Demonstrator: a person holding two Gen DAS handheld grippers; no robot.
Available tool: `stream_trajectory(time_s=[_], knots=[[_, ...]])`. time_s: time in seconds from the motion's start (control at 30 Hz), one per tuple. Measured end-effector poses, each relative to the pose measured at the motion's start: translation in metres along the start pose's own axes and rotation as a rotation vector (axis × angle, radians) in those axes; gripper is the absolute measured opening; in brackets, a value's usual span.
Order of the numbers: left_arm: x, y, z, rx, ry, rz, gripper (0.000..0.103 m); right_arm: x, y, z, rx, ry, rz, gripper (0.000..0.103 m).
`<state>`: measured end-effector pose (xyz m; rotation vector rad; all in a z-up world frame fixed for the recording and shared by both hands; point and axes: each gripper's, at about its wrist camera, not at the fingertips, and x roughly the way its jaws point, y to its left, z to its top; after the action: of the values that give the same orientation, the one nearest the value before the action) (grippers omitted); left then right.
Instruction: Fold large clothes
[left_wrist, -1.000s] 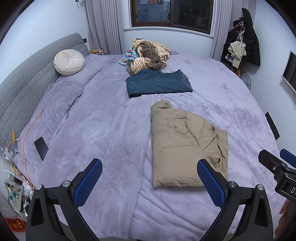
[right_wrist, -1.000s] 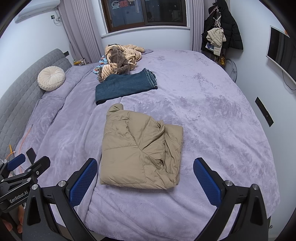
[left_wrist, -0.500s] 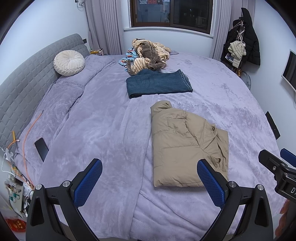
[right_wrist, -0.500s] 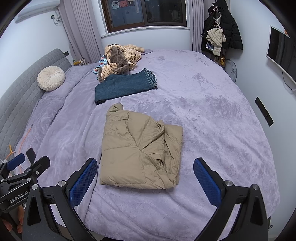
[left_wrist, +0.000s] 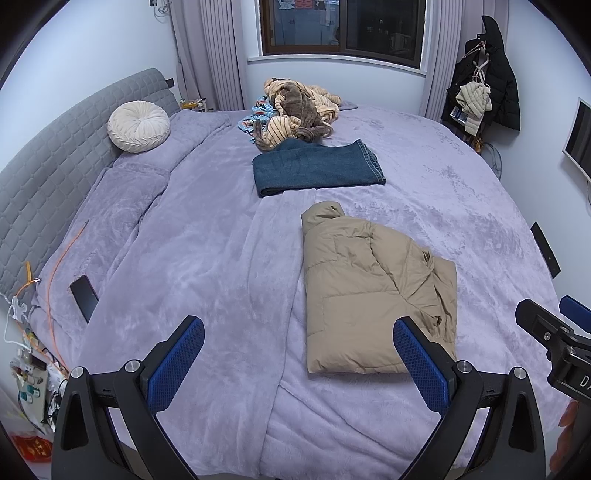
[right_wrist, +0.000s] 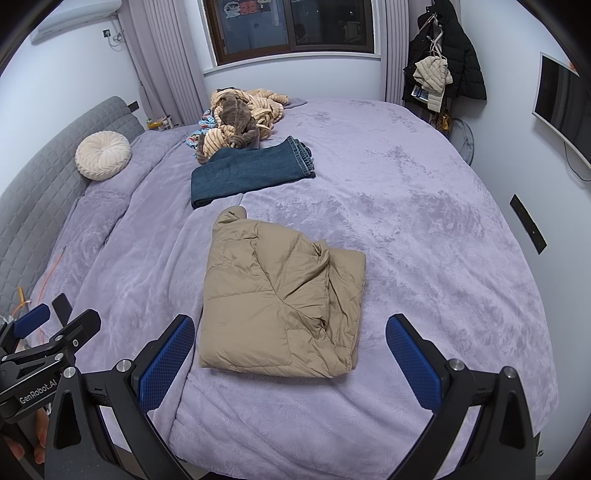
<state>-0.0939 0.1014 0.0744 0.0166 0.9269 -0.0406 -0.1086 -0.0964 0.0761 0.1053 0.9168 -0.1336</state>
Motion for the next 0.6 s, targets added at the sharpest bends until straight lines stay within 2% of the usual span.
stream_trajectory(time_s=[0.6], knots=[[0.0006, -0.0004, 0.0000, 0.002, -0.001, 0.001, 0.103, 0.0001, -0.0001, -0.0002, 0.001, -0.001, 0.000, 0.103]])
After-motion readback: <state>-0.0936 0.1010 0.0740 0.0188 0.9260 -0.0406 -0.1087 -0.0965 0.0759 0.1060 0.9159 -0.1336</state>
